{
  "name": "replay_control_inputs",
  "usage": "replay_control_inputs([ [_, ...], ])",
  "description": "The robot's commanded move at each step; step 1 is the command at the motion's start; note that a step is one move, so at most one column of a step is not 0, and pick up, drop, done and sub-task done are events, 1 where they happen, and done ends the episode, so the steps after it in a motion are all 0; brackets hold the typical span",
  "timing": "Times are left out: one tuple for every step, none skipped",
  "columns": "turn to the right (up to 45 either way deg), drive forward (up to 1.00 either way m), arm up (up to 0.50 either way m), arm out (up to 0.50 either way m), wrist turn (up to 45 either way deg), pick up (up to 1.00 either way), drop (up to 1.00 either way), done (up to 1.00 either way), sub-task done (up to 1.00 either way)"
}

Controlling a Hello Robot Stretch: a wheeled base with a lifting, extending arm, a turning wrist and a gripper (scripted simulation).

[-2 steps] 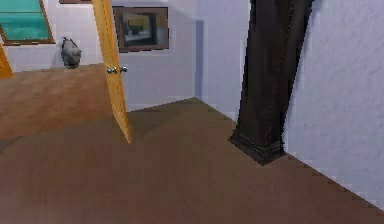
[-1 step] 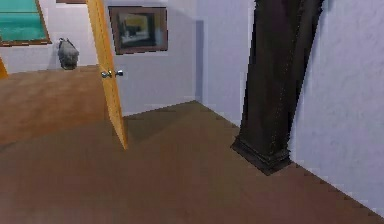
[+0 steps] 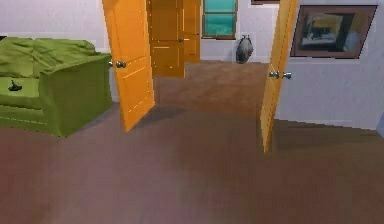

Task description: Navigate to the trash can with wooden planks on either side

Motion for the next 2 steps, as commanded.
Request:
replay_control_inputs([
  [0.0, 1.00, 0.00, 0.00, 0.0, 0.00, 0.00, 0.00, 0.00],
  [-3.0, 0.00, 0.00, 0.00, 0.0, 0.00, 0.00, 0.00, 0.00],
])
